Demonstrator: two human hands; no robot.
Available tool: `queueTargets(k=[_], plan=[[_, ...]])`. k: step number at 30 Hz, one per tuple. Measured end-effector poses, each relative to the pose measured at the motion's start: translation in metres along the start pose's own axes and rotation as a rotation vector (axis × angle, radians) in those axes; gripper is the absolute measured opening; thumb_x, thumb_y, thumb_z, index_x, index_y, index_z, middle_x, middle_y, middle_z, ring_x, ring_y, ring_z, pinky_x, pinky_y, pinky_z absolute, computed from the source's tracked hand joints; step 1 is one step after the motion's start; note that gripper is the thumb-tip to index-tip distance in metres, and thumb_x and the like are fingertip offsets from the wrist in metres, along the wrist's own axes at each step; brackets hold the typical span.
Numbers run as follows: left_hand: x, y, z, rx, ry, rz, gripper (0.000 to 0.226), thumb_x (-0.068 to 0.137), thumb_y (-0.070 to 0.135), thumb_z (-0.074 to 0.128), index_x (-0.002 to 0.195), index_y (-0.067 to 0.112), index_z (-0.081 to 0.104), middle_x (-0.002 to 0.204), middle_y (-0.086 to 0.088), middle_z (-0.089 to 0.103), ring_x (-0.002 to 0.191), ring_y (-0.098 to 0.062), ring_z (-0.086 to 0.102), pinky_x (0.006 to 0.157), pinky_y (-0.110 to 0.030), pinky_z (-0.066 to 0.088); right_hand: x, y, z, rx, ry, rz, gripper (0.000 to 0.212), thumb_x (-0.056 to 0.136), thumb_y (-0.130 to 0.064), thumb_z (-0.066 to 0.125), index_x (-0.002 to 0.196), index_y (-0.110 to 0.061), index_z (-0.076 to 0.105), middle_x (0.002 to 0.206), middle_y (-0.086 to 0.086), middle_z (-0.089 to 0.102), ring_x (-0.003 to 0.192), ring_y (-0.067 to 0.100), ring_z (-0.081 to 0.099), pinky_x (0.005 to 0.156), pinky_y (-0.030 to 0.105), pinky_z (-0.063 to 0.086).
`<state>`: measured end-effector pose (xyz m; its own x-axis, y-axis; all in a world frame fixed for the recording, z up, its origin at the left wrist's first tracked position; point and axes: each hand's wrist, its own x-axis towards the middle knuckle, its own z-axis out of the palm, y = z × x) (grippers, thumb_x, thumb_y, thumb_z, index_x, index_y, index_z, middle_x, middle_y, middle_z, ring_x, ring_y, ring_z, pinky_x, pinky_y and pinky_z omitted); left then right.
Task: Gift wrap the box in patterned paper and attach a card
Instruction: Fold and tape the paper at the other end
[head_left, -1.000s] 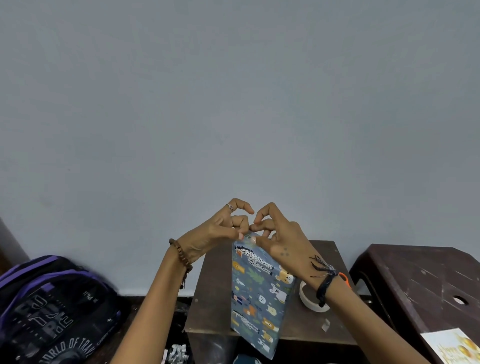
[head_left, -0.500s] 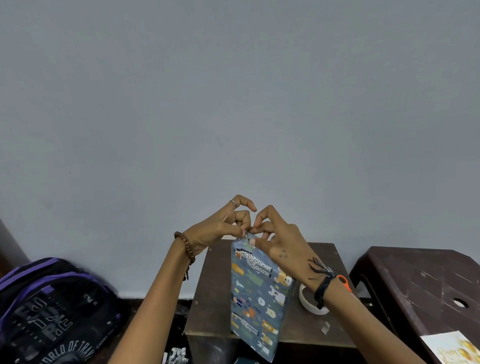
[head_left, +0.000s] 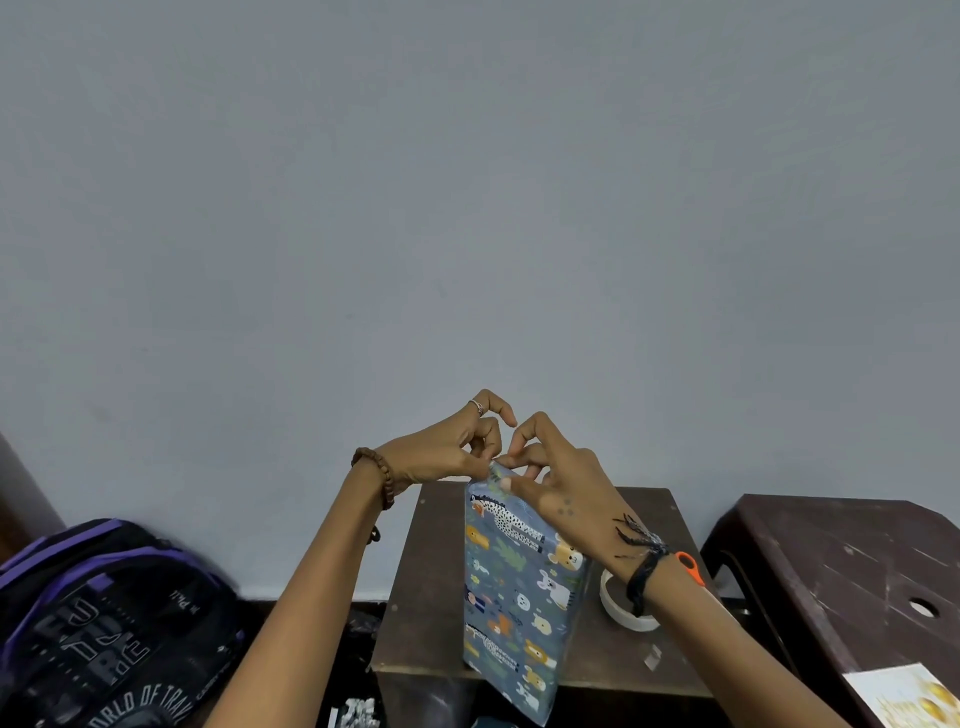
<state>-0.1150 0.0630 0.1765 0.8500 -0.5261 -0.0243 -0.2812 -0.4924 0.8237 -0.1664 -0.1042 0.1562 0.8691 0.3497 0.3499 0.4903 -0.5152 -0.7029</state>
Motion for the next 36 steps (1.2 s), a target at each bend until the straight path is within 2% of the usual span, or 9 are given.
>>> queueTargets(k=[5,10,14,16,18,25,30,33,36], plan=[[-0.006,-0.009,0.003,-0.152,0.041,0.02,0.047,0.065,0.01,0.055,0.104,0.03,0.038,0.074,0.006,0.049,0.065,-0.007,0.044,0.064,-0.015,0.039,0.002,0.004,0.001,-0.022,0.014,0.007,0.03,0.088,-0.024,0.059,0.084,-0.041,0.034,0.101,-0.003,0.064,0.08,0.004,0.057,0.064,0.015,0.04],[-0.007,-0.022,0.02,-0.719,0.182,-0.083,0.047,0.055,-0.003,0.051,0.098,0.018,0.05,0.059,0.006,0.053,0.066,-0.012,0.047,0.064,-0.026,0.035,0.001,0.004,0.002,-0.007,0.013,0.014,0.031,0.088,-0.023,0.06,0.083,-0.041,0.035,0.1,-0.004,0.063,0.081,0.002,0.056,0.063,0.015,0.04],[-0.009,-0.033,0.031,-1.007,0.199,-0.1,0.041,0.06,-0.003,0.054,0.099,0.01,0.054,0.085,-0.015,0.055,0.097,-0.032,0.047,0.086,-0.04,0.039,-0.001,0.002,0.002,0.006,0.012,0.016,0.032,0.088,-0.023,0.06,0.083,-0.041,0.035,0.1,-0.003,0.064,0.081,0.001,0.056,0.064,0.016,0.04],[-0.01,-0.032,0.035,-1.056,0.206,-0.11,0.038,0.064,-0.003,0.056,0.1,0.01,0.054,0.106,-0.021,0.047,0.105,-0.034,0.042,0.086,-0.041,0.039,-0.002,0.003,0.0,0.007,0.014,0.016,0.033,0.087,-0.021,0.06,0.083,-0.041,0.034,0.102,-0.003,0.064,0.08,0.001,0.056,0.063,0.016,0.04],[-0.01,-0.032,0.04,-1.102,0.217,-0.094,0.033,0.069,-0.002,0.054,0.099,0.01,0.053,0.1,-0.021,0.051,0.1,-0.034,0.047,0.082,-0.039,0.041,-0.003,0.003,-0.001,0.012,0.011,0.018,0.033,0.087,-0.02,0.059,0.083,-0.04,0.034,0.103,-0.002,0.064,0.08,0.001,0.056,0.063,0.015,0.04],[-0.012,-0.034,0.049,-1.016,0.262,-0.084,0.024,0.078,0.007,0.057,0.101,0.013,0.051,0.112,-0.026,0.051,0.1,-0.034,0.046,0.081,-0.039,0.04,-0.006,0.007,-0.001,-0.035,0.016,0.014,0.028,0.088,-0.021,0.058,0.084,-0.045,0.043,0.097,-0.008,0.063,0.086,0.004,0.054,0.069,0.022,0.041],[-0.011,-0.028,0.049,-0.77,0.305,-0.068,0.013,0.093,0.009,0.045,0.096,0.02,0.052,0.081,-0.014,0.051,0.067,-0.021,0.046,0.061,-0.031,0.035,-0.008,-0.001,-0.002,-0.172,0.042,0.049,0.025,0.09,-0.016,0.05,0.094,-0.028,0.071,0.093,0.002,0.064,0.088,0.015,0.051,0.072,0.027,0.04],[-0.011,-0.026,0.048,-0.673,0.318,-0.073,0.023,0.096,0.007,0.037,0.095,0.024,0.052,0.076,-0.011,0.04,0.06,-0.019,0.035,0.055,-0.03,0.028,-0.012,-0.007,-0.004,-0.22,0.058,-0.006,0.038,0.084,-0.017,0.038,0.095,-0.022,0.073,0.099,0.001,0.068,0.093,0.021,0.053,0.077,0.032,0.044],[-0.012,-0.023,0.048,-0.621,0.326,-0.066,0.026,0.097,0.005,0.034,0.093,0.025,0.051,0.078,-0.013,0.042,0.059,-0.019,0.035,0.051,-0.028,0.028,-0.014,-0.009,-0.006,-0.315,0.033,-0.006,0.034,0.087,-0.009,0.042,0.098,-0.024,0.071,0.1,0.0,0.064,0.094,0.021,0.052,0.079,0.034,0.045]])
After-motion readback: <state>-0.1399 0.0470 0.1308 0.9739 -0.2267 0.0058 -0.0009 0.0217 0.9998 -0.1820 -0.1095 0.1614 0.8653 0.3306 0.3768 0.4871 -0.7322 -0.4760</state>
